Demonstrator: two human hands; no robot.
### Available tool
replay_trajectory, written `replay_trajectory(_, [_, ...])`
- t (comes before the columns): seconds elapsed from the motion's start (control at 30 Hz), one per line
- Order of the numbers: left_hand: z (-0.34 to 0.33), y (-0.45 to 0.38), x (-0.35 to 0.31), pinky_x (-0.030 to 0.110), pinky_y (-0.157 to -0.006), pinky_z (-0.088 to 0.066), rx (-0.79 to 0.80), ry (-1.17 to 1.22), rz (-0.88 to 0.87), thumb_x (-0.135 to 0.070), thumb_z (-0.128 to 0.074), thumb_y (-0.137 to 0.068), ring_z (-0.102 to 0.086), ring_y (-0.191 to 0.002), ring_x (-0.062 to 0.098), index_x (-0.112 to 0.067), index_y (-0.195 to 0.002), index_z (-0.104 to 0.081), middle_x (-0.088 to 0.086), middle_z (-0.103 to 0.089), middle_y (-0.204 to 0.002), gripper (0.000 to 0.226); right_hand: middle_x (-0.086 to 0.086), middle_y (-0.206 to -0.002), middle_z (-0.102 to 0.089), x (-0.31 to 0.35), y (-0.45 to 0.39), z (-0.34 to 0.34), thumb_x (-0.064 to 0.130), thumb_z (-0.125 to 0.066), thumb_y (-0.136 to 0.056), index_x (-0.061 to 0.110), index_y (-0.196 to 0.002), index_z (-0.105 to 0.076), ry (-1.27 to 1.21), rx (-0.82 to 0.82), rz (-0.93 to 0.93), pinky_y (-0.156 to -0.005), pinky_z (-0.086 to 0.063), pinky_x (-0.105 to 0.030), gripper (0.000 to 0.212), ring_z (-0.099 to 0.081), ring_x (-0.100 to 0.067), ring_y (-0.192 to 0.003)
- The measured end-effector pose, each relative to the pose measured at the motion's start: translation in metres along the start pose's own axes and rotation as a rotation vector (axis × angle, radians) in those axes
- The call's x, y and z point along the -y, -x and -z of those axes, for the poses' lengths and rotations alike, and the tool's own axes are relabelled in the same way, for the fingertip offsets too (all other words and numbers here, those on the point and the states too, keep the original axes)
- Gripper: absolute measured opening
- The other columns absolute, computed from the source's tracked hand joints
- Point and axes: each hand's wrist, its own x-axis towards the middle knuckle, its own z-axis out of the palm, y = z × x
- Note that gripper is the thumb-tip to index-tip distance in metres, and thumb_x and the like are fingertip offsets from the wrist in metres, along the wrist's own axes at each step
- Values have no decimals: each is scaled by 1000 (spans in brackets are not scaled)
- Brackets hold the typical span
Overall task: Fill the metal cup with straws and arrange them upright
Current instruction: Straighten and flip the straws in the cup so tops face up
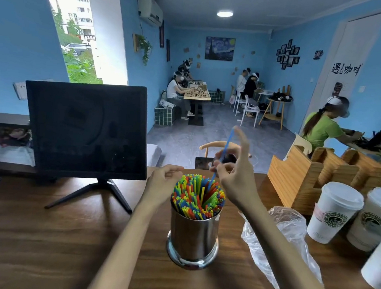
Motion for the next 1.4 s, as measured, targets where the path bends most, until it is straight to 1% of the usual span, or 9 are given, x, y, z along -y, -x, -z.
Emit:
replay_trajectory(0.2, [-6,-4,1,36,-98,-55,74,-110,16,-35,-56,-103,-64,-110,12,-23,-121,-68,-7,-68,-113,25,11,-93,-66,-22,23,-12,27,-71,-93,23,-100,-71,440,204,23,-72,-55,-27,8,-65,-7,-79])
replay_trajectory(0.3, [-5,-3,5,29,-91,-56,78,-103,10,-35,-54,-104,-66,-104,9,-22,-120,-71,-9,-70,-108,27,11,-89,-67,-26,18,-8,27,-73,-91,22,-93,-76,401,187,-54,-68,-46,-19,6,-60,-3,-77])
replay_trajectory(0.4, [-5,-2,6,20,-80,-54,65,-95,16,-34,-53,-104,-65,-96,2,-21,-119,-71,-15,-69,-99,27,9,-97,-68,-28,8,-1,30,-70,-94,22,-108,-73,374,127,-135,-70,-46,-17,17,-59,-2,-80])
replay_trajectory(0.6, [-7,1,7,22,-79,-56,-22,-58,16,-34,-60,-100,-67,-94,4,-20,-114,-76,-16,-69,-92,25,-1,-101,-78,-36,1,-3,40,-71,-92,23,-95,-81,505,245,-234,-84,-60,-37,20,-71,-15,-99])
replay_trajectory(0.7, [-5,1,6,26,-82,-57,-61,-12,24,-32,-66,-97,-68,-94,5,-20,-109,-79,-18,-69,-89,21,-1,-102,-78,-29,-4,1,35,-75,-90,18,-100,-81,454,159,-211,-82,-58,-30,22,-69,-9,-90])
replay_trajectory(0.87, [-3,0,4,14,-62,-53,-109,135,76,-29,-72,-94,-71,-81,3,-21,-101,-80,-13,-75,-85,14,4,-101,-78,-34,-8,7,36,-77,-88,21,-102,-81,517,258,-243,-76,-56,-22,20,-68,-6,-88])
replay_trajectory(1.13, [2,3,2,18,-68,-58,-114,90,25,-24,-81,-85,-72,-82,3,-22,-96,-81,-11,-77,-88,11,0,-104,-76,-32,-7,7,32,-77,-88,17,-114,-75,505,251,-204,-67,-47,-12,30,-62,-1,-79])
replay_trajectory(1.3, [5,4,-1,21,-73,-58,-41,78,32,-25,-78,-88,-71,-89,5,-23,-100,-80,-9,-77,-94,12,1,-95,-77,-11,-16,14,26,-78,-88,19,-109,-75,390,214,-179,-80,-61,-29,22,-68,-3,-79])
replay_trajectory(1.4, [3,7,-6,14,-72,-52,-59,-42,-64,-30,-76,-90,-65,-94,-3,-25,-112,-75,-14,-71,-101,22,5,-86,-76,7,-20,19,25,-81,-85,17,-102,-77,304,166,-102,-74,-61,-23,19,-72,-3,-74])
